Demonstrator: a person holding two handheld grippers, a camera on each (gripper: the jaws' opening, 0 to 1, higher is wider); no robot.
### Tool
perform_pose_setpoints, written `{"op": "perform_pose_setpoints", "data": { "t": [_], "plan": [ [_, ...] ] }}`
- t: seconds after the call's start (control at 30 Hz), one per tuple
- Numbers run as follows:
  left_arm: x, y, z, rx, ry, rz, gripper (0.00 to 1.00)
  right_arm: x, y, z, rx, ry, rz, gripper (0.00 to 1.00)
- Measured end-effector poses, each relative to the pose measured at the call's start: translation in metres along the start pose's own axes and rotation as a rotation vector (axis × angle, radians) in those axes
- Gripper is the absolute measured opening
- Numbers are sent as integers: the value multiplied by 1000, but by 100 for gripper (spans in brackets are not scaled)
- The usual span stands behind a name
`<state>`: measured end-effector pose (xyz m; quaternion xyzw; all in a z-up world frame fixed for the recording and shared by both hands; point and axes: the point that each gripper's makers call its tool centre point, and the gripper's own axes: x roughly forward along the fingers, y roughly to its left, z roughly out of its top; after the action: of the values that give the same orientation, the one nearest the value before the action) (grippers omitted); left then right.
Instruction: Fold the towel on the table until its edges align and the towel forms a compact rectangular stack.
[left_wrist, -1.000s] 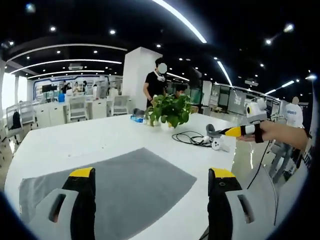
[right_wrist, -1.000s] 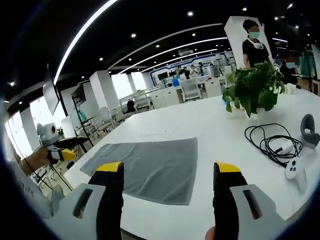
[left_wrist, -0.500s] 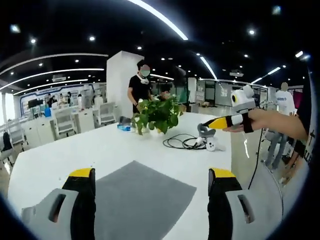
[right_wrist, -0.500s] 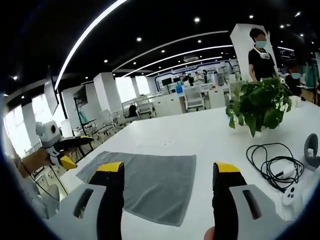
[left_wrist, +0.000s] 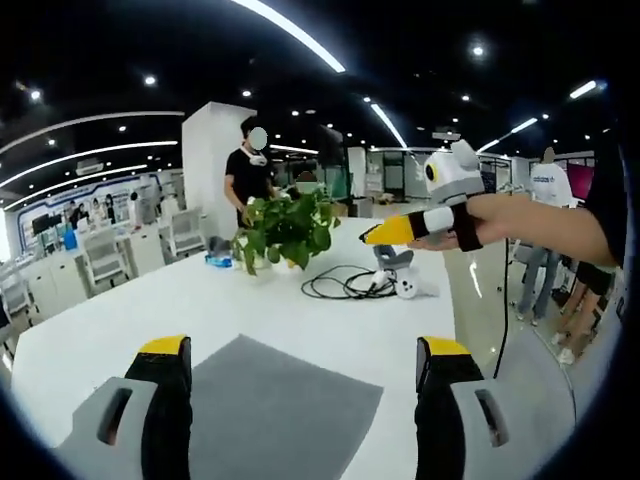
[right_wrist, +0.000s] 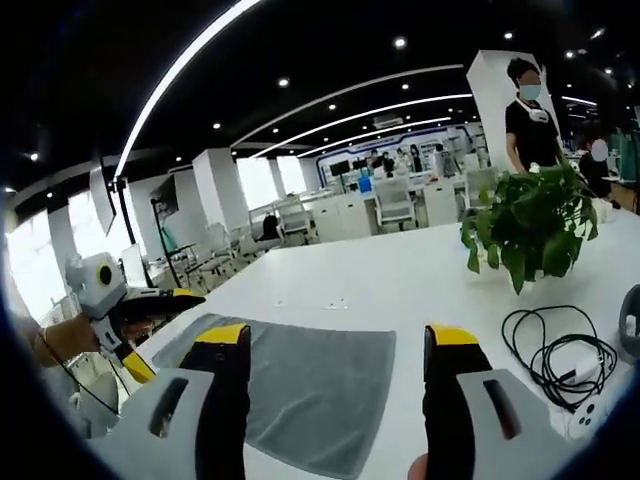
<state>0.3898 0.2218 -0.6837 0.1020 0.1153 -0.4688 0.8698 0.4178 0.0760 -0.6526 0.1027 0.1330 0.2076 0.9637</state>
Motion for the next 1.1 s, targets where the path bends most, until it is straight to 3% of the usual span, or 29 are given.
{"op": "perform_pose_setpoints", "data": {
  "t": [0.17, 0.33, 0.43, 0.57, 0.77, 0.93, 1.1],
  "plan": [
    [22, -11, -16, 18, 63, -36, 94, 13, -9, 13, 2, -32, -25, 67],
    [40, -26, -31, 21, 105, -84, 92, 27, -15, 15, 17, -40, -14, 67],
    [47, -33, -40, 30, 127, -100, 91, 41, -19, 6, 2, -2, -10, 66],
    [55, -37, -56, 108, 183, -90, 83, 56, -27, -2, 8, 20, -30, 66],
    [70, -49, -83, 213, 260, -116, 78, 78, -45, -11, 1, 37, -68, 66],
    [81, -63, -97, 230, 279, -146, 71, 98, -50, -24, 2, 79, -43, 65],
    [92, -75, -109, 201, 286, -189, 62, 111, -61, -37, -28, 110, -71, 65]
  ]
}}
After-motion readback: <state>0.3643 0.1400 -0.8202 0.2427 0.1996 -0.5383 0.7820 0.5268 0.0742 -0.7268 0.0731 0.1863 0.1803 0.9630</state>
